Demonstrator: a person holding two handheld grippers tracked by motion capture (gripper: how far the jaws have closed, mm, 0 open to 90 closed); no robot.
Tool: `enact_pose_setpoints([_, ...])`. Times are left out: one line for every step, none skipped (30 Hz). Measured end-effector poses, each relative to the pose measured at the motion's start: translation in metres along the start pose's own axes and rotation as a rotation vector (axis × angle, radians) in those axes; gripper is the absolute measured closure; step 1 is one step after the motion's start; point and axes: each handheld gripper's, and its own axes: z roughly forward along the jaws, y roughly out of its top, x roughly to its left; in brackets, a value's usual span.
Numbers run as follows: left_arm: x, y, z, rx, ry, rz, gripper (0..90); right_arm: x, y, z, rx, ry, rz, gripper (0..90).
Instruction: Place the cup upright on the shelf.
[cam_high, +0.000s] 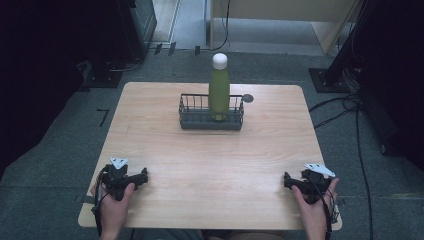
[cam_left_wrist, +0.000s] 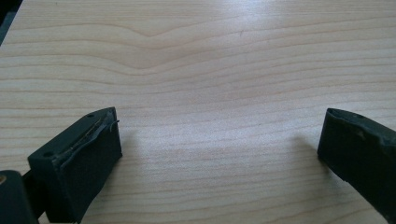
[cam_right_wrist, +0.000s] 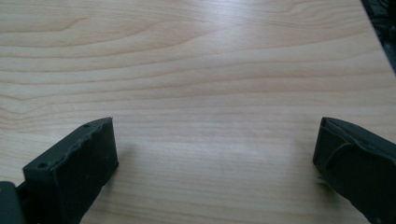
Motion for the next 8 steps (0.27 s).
enact_pose_setpoints([0.0,0.0,0.0,0.0,0.0,0.0,0.0,-0.0017,-0.0007,-0.0006,-0.002,0.0,-0.001,0.0])
enact_pose_setpoints([0.0,0.0,0.0,0.0,0.0,0.0,0.0,-0.0016,-0.001,-0.0011,0.0,0.0,0.003,0.0])
enact_pose_setpoints([0.0,0.0,0.0,0.0,0.0,-0.001,0.0,-0.0013,-0.0011,-0.0012,0.0,-0.002,0.005,0.0])
enact_pose_setpoints([0.0,0.0,0.0,0.0,0.0,-0.001,0.0,-0.0012,-0.0012,-0.0013,0.0,-0.003,0.007,0.0])
enact_pose_setpoints([0.0,0.0,0.0,0.0,0.0,0.0,0.0,-0.0012,-0.0012,-0.0012,-0.001,-0.002,0.005,0.0])
enact_pose_setpoints([0.0,0.0,0.0,0.0,0.0,-0.001,0.0,-0.0013,-0.0012,-0.0012,-0.001,-0.002,0.005,0.0])
enact_pose_setpoints([0.0,0.0,0.0,0.0,0.0,-0.001,0.0,-0.0013,-0.0012,-0.0012,0.0,-0.002,0.005,0.0])
enact_pose_setpoints([0.0,0.0,0.0,0.0,0.0,-0.001,0.0,-0.0012,-0.0012,-0.0012,-0.001,-0.002,0.006,0.0])
